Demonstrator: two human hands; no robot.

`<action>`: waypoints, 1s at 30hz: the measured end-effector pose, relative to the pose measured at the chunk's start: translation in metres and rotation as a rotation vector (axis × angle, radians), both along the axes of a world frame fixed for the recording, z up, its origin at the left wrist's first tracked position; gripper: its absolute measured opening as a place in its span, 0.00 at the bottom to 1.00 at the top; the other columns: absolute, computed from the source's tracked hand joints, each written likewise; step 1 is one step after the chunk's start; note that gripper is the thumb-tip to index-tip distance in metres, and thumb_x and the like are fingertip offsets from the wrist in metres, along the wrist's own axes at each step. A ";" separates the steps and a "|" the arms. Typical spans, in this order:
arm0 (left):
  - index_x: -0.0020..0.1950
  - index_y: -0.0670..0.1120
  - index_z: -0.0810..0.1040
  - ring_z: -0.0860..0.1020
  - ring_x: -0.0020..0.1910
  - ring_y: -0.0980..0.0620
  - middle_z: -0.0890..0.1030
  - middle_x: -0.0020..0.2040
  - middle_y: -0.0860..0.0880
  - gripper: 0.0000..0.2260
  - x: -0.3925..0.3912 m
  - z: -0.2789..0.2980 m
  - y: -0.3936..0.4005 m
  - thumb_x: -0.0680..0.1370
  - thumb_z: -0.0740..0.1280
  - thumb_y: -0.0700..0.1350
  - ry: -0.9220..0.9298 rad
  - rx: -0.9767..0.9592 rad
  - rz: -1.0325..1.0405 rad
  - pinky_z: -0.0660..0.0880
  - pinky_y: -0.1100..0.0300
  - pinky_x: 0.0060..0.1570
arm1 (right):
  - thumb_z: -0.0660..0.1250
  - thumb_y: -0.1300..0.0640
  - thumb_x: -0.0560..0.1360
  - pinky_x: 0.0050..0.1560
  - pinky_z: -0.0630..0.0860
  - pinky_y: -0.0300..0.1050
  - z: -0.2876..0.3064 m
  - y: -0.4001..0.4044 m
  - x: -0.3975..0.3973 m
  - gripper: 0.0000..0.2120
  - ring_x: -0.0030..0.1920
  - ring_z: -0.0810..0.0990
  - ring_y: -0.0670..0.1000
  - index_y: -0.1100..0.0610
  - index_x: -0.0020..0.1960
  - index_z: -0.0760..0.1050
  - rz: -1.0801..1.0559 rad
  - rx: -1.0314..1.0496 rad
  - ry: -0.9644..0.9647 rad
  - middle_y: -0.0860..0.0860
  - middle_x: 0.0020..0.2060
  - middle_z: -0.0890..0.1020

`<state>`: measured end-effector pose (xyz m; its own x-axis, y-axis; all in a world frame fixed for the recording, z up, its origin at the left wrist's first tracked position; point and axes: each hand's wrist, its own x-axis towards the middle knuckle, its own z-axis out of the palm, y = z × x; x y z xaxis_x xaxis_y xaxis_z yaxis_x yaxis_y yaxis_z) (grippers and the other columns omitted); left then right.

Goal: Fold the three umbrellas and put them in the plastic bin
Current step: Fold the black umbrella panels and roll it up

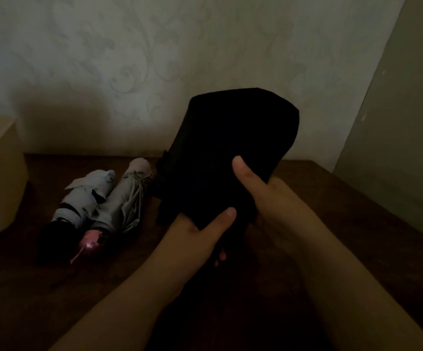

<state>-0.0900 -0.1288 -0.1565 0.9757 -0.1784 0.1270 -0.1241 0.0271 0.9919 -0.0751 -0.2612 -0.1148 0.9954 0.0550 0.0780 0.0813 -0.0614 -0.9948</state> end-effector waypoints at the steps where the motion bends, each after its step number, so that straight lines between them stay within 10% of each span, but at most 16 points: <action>1: 0.49 0.52 0.76 0.77 0.26 0.55 0.81 0.30 0.54 0.04 0.000 0.000 0.000 0.76 0.66 0.51 0.000 0.006 -0.010 0.74 0.64 0.26 | 0.69 0.40 0.67 0.55 0.79 0.45 -0.003 0.005 0.000 0.26 0.55 0.80 0.45 0.46 0.63 0.72 -0.020 0.048 -0.053 0.45 0.57 0.80; 11: 0.67 0.59 0.57 0.82 0.30 0.52 0.79 0.53 0.49 0.30 -0.004 0.003 -0.007 0.70 0.68 0.53 0.095 -0.084 -0.090 0.77 0.61 0.29 | 0.72 0.55 0.70 0.42 0.81 0.50 -0.017 0.009 0.009 0.19 0.49 0.84 0.56 0.55 0.59 0.77 -0.170 0.536 0.074 0.54 0.52 0.84; 19: 0.55 0.53 0.75 0.83 0.38 0.46 0.85 0.44 0.47 0.16 -0.003 0.009 0.010 0.70 0.64 0.56 0.302 -0.157 -0.399 0.78 0.55 0.37 | 0.70 0.51 0.64 0.42 0.81 0.45 -0.017 0.005 0.004 0.27 0.51 0.84 0.54 0.57 0.63 0.75 0.061 0.583 0.061 0.55 0.53 0.84; 24: 0.55 0.43 0.75 0.76 0.26 0.51 0.82 0.33 0.44 0.22 -0.006 0.009 0.011 0.70 0.63 0.57 0.271 -0.115 -0.369 0.73 0.62 0.27 | 0.68 0.44 0.64 0.35 0.80 0.44 -0.011 0.000 0.003 0.29 0.45 0.85 0.51 0.53 0.63 0.74 0.091 0.342 0.056 0.52 0.52 0.84; 30: 0.56 0.40 0.74 0.76 0.25 0.54 0.80 0.30 0.48 0.18 0.000 0.001 0.004 0.74 0.67 0.52 0.266 -0.179 -0.114 0.72 0.65 0.25 | 0.71 0.38 0.66 0.60 0.68 0.42 -0.006 0.002 0.000 0.39 0.63 0.67 0.46 0.48 0.71 0.59 -0.542 -0.435 -0.364 0.43 0.61 0.61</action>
<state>-0.0900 -0.1245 -0.1556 0.9539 -0.2860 -0.0906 0.1525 0.2023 0.9674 -0.0748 -0.2587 -0.1211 0.8082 -0.3311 0.4871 0.2443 -0.5641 -0.7887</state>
